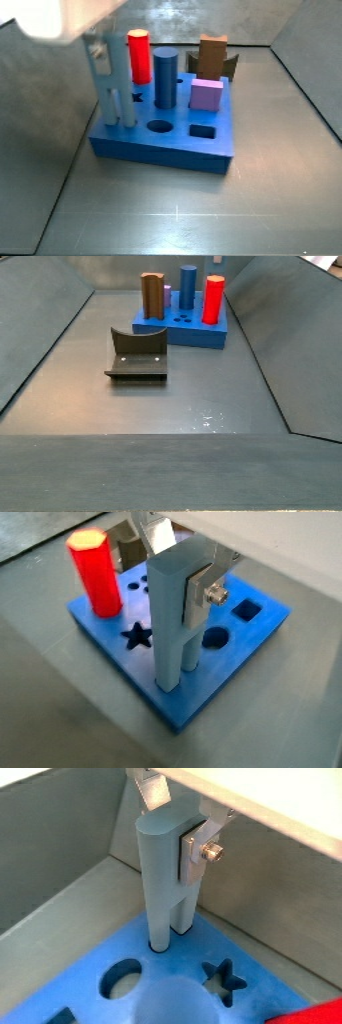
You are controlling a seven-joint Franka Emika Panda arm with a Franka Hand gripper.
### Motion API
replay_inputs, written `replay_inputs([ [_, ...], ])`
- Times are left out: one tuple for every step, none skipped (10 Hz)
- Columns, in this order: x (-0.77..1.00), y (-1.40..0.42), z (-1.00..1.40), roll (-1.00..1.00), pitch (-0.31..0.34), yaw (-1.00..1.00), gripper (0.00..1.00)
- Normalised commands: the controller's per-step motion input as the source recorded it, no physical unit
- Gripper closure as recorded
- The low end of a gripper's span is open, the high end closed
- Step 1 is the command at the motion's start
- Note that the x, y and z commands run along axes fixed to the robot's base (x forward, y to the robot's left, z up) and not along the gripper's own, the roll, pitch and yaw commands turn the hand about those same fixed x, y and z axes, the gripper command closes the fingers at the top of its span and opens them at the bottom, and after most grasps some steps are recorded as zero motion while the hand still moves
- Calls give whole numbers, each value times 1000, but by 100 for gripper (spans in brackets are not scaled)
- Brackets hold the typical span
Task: Pick up the square-circle object. Move up. Rotate the square-circle object. Move to above the board. Insert the square-circle object.
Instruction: Insert the square-circle object.
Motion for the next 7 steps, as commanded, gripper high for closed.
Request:
replay_inputs([
  [-329, 0, -380, 29, 0, 0, 100],
  [-143, 0, -437, 54, -43, 0, 100],
  [0, -63, -674, 149, -96, 0, 100],
  [0, -117, -746, 153, -150, 0, 100],
  [0, -114, -686, 133, -201, -14, 100],
  [0, -151, -323, 109, -211, -6, 100],
  [9, -17, -211, 61, -117, 0, 100],
])
